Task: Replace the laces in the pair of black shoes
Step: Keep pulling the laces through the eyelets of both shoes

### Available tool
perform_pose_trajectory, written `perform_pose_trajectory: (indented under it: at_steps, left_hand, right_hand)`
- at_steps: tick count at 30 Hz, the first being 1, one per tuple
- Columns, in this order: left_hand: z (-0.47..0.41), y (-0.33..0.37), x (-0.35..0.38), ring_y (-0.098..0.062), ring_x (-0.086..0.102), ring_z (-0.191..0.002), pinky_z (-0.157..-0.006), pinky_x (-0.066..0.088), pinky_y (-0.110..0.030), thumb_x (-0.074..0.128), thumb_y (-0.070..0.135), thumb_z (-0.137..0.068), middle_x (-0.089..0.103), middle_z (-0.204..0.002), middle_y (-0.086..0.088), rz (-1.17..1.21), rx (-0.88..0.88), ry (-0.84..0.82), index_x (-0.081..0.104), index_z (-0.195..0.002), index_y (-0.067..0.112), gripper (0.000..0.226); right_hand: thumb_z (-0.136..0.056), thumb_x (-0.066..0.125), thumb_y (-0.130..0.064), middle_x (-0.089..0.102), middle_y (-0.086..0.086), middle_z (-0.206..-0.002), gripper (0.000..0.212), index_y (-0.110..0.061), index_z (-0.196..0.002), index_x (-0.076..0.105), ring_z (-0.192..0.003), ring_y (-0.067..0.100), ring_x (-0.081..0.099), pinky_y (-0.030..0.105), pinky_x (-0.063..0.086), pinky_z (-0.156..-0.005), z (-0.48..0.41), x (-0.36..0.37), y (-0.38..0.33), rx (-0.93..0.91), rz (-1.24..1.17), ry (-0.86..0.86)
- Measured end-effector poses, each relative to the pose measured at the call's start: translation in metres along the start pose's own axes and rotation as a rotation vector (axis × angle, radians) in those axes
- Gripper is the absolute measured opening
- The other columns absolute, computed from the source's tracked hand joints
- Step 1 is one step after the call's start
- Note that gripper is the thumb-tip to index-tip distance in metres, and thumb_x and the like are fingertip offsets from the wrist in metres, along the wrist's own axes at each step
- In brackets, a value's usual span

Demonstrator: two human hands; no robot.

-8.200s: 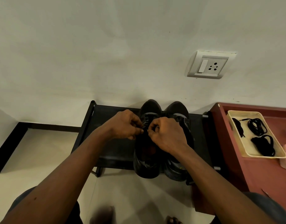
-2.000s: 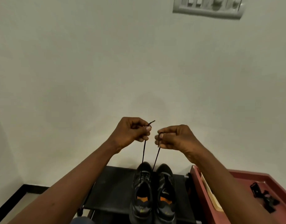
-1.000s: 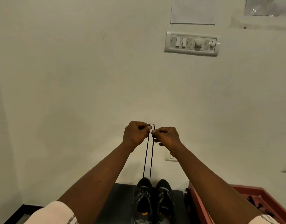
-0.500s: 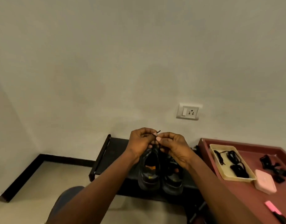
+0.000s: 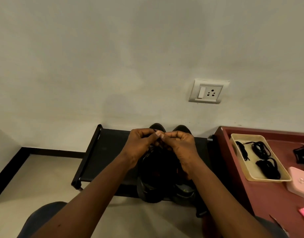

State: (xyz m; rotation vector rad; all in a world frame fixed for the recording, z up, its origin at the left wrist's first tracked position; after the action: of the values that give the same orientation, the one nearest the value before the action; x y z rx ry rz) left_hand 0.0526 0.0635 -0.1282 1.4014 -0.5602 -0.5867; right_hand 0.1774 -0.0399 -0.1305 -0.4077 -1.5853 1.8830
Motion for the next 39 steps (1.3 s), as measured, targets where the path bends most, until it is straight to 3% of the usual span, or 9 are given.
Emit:
perform_pose_trajectory:
  at_steps: [6, 10, 13, 17, 20, 23, 27, 34, 39]
  left_hand:
    - [-0.02, -0.003, 0.004, -0.012, 0.066, -0.06, -0.052, 0.049, -0.017, 0.068, 0.015, -0.099, 0.074, -0.075, -0.015, 0.057, -0.014, 0.166, 0.08, -0.093, 0.005, 0.017]
    - [-0.033, -0.012, -0.003, -0.021, 0.075, -0.076, -0.069, 0.059, -0.033, 0.071, 0.019, -0.097, 0.078, -0.082, -0.008, 0.003, -0.097, 0.325, 0.08, -0.089, 0.012, 0.014]
    - [-0.036, -0.016, -0.006, -0.019, 0.077, -0.076, -0.076, 0.064, -0.037, 0.073, 0.015, -0.095, 0.078, -0.086, -0.006, -0.057, -0.135, 0.349, 0.076, -0.101, 0.014, 0.007]
    - [-0.034, -0.018, -0.005, -0.016, 0.075, -0.067, -0.068, 0.063, -0.032, 0.073, 0.014, -0.092, 0.075, -0.086, -0.008, -0.274, -0.151, 0.225, 0.055, -0.117, 0.025, 0.033]
    - [-0.032, -0.014, -0.001, -0.01, 0.072, -0.064, -0.062, 0.057, -0.022, 0.066, 0.014, -0.099, 0.076, -0.086, -0.005, -0.361, -0.171, 0.01, 0.07, -0.106, 0.02, 0.01]
    - [-0.03, -0.007, 0.0, -0.004, 0.063, -0.063, -0.052, 0.045, -0.016, 0.055, 0.015, -0.104, 0.074, -0.084, -0.003, -0.218, -0.254, -0.196, 0.079, -0.1, 0.012, 0.024]
    - [-0.026, -0.002, -0.003, -0.006, 0.058, -0.074, -0.057, 0.04, -0.017, 0.067, 0.025, -0.099, 0.068, -0.088, -0.002, -0.189, -0.219, -0.365, 0.079, -0.094, 0.018, 0.015]
    - [-0.027, 0.0, -0.004, -0.011, 0.065, -0.071, -0.049, 0.042, -0.015, 0.068, 0.013, -0.098, 0.074, -0.089, -0.008, 0.055, -0.181, -0.279, 0.073, -0.12, 0.018, 0.023]
    - [-0.024, 0.004, -0.008, -0.017, 0.072, -0.085, -0.06, 0.048, -0.018, 0.055, -0.002, -0.101, 0.075, -0.098, -0.012, 0.217, -0.061, -0.285, 0.075, -0.113, 0.01, 0.026]
  right_hand:
    - [-0.093, 0.077, -0.029, 0.079, 0.013, -0.089, 0.025, -0.005, -0.098, 0.076, -0.081, 0.019, 0.077, 0.022, 0.058, -0.071, -0.012, 0.004, -0.001, 0.027, 0.018, -0.016]
    - [-0.1, 0.065, -0.043, 0.08, 0.009, -0.093, 0.031, -0.013, -0.101, 0.073, -0.087, 0.018, 0.077, 0.019, 0.057, -0.07, -0.011, 0.006, -0.002, 0.076, 0.104, -0.147]
    - [-0.095, 0.07, -0.044, 0.079, 0.011, -0.089, 0.029, -0.015, -0.095, 0.074, -0.082, 0.021, 0.076, 0.024, 0.06, -0.072, -0.012, 0.005, -0.003, 0.091, 0.076, -0.168]
    - [-0.088, 0.078, -0.036, 0.073, 0.008, -0.074, 0.024, -0.013, -0.085, 0.074, -0.067, 0.015, 0.068, 0.023, 0.057, -0.067, -0.017, 0.0, -0.005, 0.056, 0.02, -0.056]
    - [-0.094, 0.076, -0.027, 0.07, 0.005, -0.065, 0.021, -0.009, -0.083, 0.071, -0.057, 0.01, 0.065, 0.019, 0.055, -0.06, -0.022, -0.005, -0.005, 0.018, 0.048, 0.063]
    - [-0.096, 0.074, -0.025, 0.069, 0.002, -0.062, 0.022, -0.008, -0.082, 0.071, -0.055, 0.008, 0.065, 0.017, 0.054, -0.057, -0.024, -0.009, -0.005, -0.014, 0.085, 0.143]
    - [-0.095, 0.075, -0.03, 0.071, 0.001, -0.064, 0.023, -0.012, -0.081, 0.073, -0.059, 0.008, 0.067, 0.021, 0.055, -0.061, -0.027, -0.014, -0.007, -0.021, 0.12, 0.201]
    - [-0.095, 0.074, -0.031, 0.071, 0.0, -0.063, 0.024, -0.009, -0.085, 0.073, -0.057, 0.007, 0.065, 0.019, 0.053, -0.059, -0.03, -0.015, -0.005, -0.004, 0.126, 0.227]
    - [-0.095, 0.075, -0.036, 0.073, 0.0, -0.067, 0.025, -0.012, -0.089, 0.076, -0.063, 0.01, 0.066, 0.03, 0.058, -0.07, -0.03, -0.015, -0.001, 0.045, 0.138, 0.223]
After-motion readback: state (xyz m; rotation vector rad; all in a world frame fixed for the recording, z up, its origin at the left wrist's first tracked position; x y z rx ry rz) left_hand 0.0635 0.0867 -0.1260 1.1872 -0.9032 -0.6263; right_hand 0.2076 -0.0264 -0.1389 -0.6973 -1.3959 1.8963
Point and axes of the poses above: each hand's wrist, its own z-axis away from the middle knuckle, its own x-axis out of the palm, y = z × x, the point moved 2 cm from there along -z, towards the middle knuckle
